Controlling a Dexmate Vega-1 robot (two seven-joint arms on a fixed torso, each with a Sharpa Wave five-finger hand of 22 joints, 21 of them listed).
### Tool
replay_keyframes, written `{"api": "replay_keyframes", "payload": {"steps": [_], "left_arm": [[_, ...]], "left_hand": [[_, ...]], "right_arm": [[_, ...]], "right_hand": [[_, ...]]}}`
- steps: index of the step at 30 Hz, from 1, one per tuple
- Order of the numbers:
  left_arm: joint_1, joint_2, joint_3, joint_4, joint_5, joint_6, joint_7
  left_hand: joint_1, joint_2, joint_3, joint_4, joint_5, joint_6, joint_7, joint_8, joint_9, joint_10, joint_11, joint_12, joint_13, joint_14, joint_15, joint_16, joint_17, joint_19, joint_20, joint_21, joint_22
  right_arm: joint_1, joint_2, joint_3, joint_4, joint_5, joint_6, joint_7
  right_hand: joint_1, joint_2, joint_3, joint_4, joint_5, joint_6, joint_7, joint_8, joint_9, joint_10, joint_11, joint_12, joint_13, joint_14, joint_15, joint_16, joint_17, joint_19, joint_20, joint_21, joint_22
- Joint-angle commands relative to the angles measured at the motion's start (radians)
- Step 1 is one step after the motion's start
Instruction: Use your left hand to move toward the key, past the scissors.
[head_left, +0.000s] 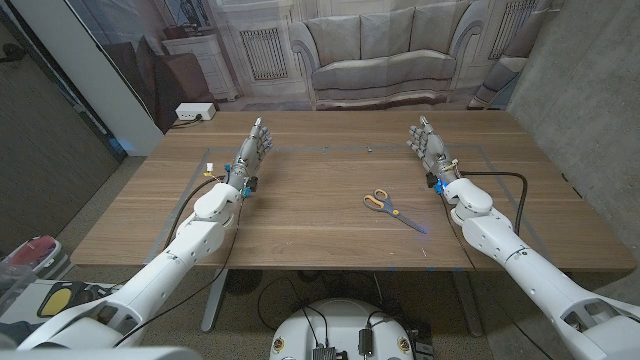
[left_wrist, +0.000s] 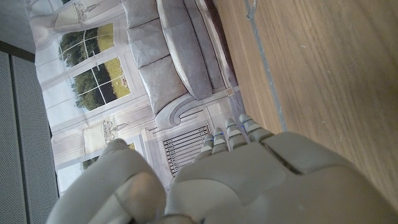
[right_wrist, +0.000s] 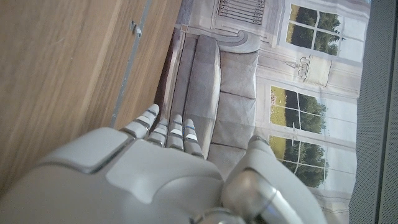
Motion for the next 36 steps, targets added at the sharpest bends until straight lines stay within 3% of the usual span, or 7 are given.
{"api": "replay_keyframes", "payload": {"steps": [1,16,36], "left_arm": [[0.015,-0.005,-0.013,0.002,0.006,-0.039,0.0],[0.03,0.024,-0.022,-0.033,0.009,-0.027,-0.006],[0.044,0.054,-0.033,-0.067,0.015,-0.025,-0.006]], "left_hand": [[0.007,0.003,-0.003,0.004,0.008,0.004,-0.013,0.007,0.004,0.006,-0.019,0.005,0.005,-0.002,-0.015,0.007,0.003,-0.002,-0.071,0.006,0.002],[0.016,0.013,-0.001,0.0,0.013,0.028,-0.021,0.013,0.004,0.021,-0.025,0.007,0.005,0.011,-0.015,0.009,0.003,0.004,-0.07,0.006,0.002],[0.028,0.025,0.002,-0.004,0.016,0.044,-0.024,0.013,0.004,0.036,-0.027,0.009,0.005,0.02,-0.014,0.008,0.003,0.003,-0.063,0.003,0.003]], "right_arm": [[-0.05,0.032,0.049,-0.094,-0.07,-0.051,-0.022],[-0.076,0.074,0.083,-0.107,-0.086,-0.037,0.013],[-0.095,0.068,0.099,-0.134,-0.111,-0.05,-0.006]], "right_hand": [[0.006,0.002,0.009,-0.001,0.007,0.011,-0.002,0.006,0.002,0.009,-0.006,0.005,0.005,0.007,0.0,0.004,0.005,0.008,-0.022,0.004,0.001],[0.004,0.005,0.008,-0.002,0.007,0.011,-0.007,0.005,0.002,0.008,-0.01,0.002,0.005,0.008,0.001,0.002,0.006,0.006,-0.021,0.002,0.001],[0.001,0.006,0.006,-0.002,0.006,0.01,-0.009,0.005,0.003,0.007,-0.006,-0.002,0.005,0.007,0.008,0.001,0.007,0.0,-0.018,-0.002,0.001]]}}
